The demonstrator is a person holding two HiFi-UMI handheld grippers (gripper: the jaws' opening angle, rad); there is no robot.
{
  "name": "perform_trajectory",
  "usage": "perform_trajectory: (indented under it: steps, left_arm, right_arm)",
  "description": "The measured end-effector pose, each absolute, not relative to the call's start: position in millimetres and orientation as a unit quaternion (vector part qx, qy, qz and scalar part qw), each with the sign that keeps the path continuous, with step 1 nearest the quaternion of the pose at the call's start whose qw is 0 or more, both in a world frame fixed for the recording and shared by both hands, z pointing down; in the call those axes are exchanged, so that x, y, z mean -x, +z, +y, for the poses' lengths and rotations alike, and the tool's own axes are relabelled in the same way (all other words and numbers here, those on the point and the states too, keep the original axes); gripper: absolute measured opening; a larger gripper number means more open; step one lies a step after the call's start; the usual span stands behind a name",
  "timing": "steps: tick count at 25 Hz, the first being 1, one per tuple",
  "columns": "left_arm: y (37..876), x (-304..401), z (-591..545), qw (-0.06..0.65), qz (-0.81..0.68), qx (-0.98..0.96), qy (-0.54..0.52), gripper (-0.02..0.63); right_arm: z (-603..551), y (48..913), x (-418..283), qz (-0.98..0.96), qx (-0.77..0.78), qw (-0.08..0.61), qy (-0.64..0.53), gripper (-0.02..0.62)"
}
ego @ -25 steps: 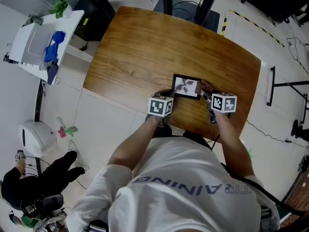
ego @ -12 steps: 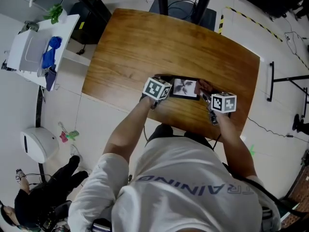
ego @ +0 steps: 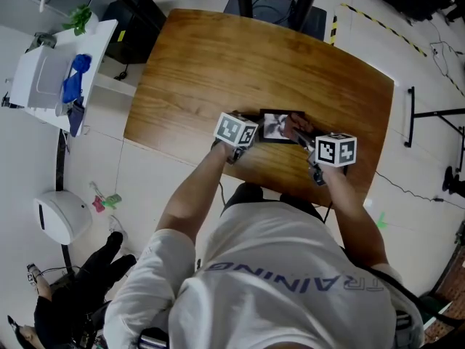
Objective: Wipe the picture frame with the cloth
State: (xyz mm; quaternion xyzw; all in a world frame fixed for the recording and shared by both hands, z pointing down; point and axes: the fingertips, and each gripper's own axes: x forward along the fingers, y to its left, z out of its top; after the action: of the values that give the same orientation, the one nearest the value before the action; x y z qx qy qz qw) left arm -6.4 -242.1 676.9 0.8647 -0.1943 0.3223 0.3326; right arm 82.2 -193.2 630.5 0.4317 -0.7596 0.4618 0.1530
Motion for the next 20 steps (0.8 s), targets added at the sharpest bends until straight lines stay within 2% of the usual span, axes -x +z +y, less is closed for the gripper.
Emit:
perform_trajectory:
  steps: [2,8,15,20]
  left_arm:
    - [677,9,-243,0.356,-0.198,-0.86,0.308,0.005]
    - [679,8,-244,0.386,-0.191,-0.851,0.299,0.005]
    - [679,8,-244,0.38,-0.19,-0.853,0.302,0.005]
    - [678,9,-244,0.371,-0.193,-0.855,0.307,0.005]
  right_arm:
    - [-182,633,-42,-0.761,-0.383,0.139,0.505,0.137]
    - [-170,666,14,-0.767,-0.342,0.208,0.502,0.137]
    - [-174,675,7,-0.755,-0.345,0.205,0.519,0.137]
    - [-170,672,-24,-0.74,-0.369,0.19,0.529,0.137]
